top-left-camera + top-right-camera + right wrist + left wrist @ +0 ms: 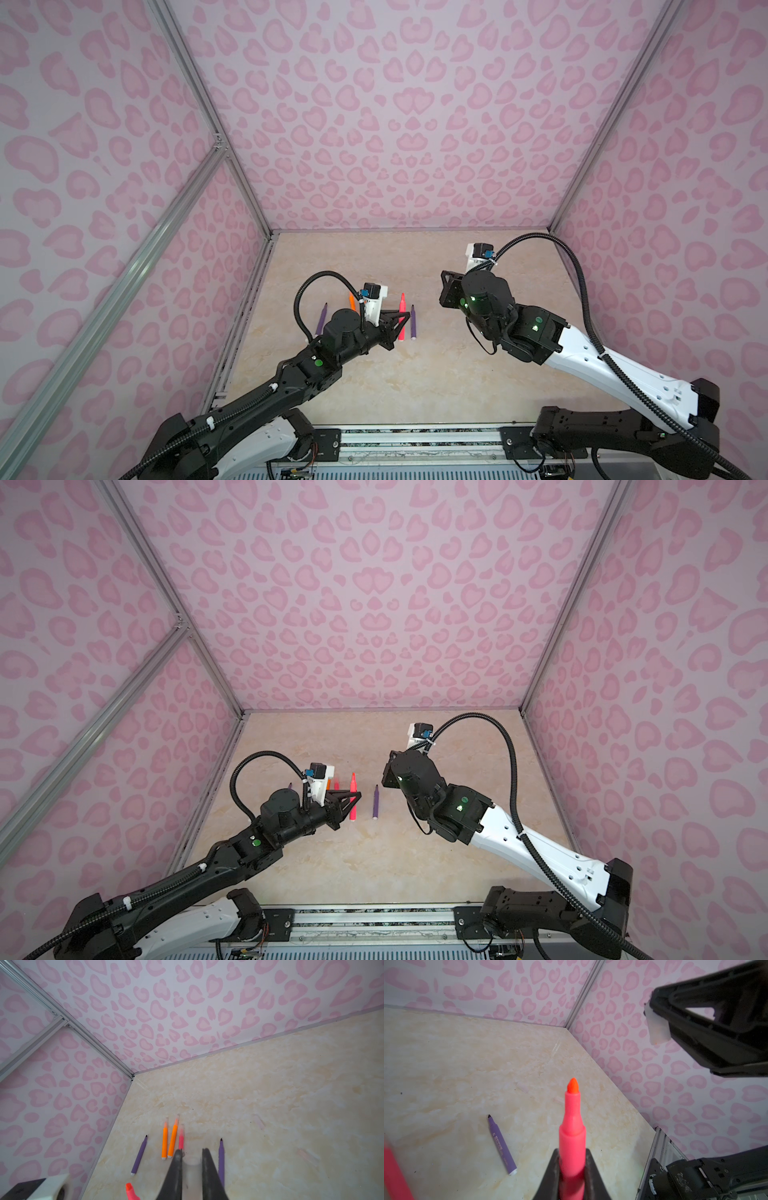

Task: Insert the pens into the pen caps
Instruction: 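Lift the cap and carry it with the right gripper toward the left gripper, then lower the cap onto the pink marker tip held by the left gripper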

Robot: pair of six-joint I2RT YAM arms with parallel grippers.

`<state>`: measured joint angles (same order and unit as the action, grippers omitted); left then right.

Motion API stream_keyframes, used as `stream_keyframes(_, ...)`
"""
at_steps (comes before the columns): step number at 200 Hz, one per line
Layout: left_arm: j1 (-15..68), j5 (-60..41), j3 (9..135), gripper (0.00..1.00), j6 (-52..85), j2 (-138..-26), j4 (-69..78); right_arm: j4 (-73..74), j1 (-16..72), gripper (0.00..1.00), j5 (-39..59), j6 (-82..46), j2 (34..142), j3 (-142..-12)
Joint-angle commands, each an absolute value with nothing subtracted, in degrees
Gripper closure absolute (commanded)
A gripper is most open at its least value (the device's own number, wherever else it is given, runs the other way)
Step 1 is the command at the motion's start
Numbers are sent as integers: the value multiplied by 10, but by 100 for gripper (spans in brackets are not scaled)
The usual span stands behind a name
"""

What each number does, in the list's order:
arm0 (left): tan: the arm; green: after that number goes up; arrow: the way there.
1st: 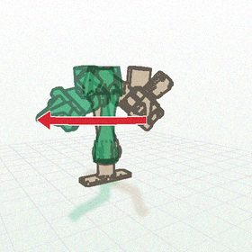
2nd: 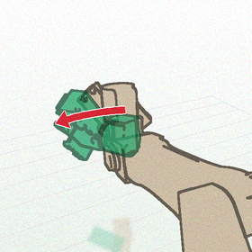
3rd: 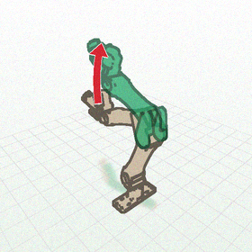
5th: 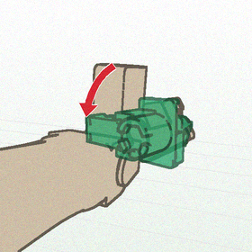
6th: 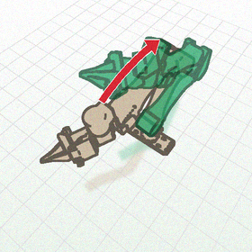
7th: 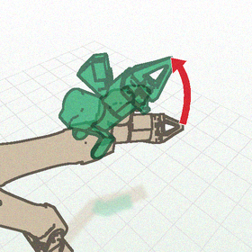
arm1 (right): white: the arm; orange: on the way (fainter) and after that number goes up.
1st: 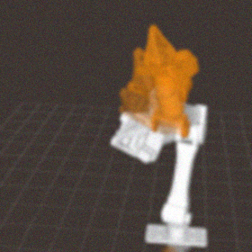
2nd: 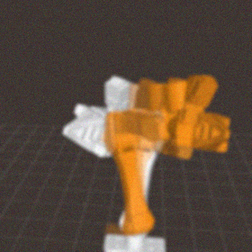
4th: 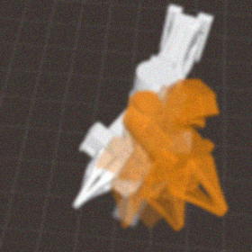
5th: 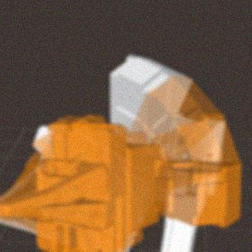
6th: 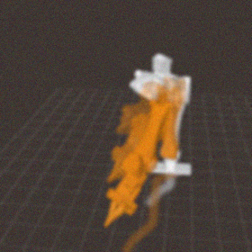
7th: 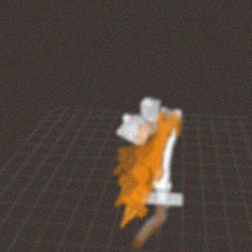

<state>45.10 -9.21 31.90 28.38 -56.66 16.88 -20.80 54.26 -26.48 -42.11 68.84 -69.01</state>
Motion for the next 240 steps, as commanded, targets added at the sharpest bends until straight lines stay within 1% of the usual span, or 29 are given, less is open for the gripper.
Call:
stream_keyframes(1, 463, -112, 325, 97, 258, -567, 214, -195, 529, 98, -228, -403, 686, -689)
stream_keyframes(16, 480, -116, 325, 97, 247, -562, 219, -174, 516, 98, -200, -407, 679, -678)
stream_keyframes(48, 509, -135, 331, 97, 236, -560, 229, -139, 514, 99, -191, -426, 670, -654)
stream_keyframes(124, 516, -140, 338, 97, 241, -589, 238, -36, 538, 100, -178, -432, 693, -609)
stream_keyframes(173, 515, -119, 343, 97, 250, -597, 228, -2, 584, 100, -225, -428, 699, -593)
stream_keyframes(240, 515, -94, 345, 97, 258, -596, 214, -1, 606, 100, -258, -424, 684, -579)
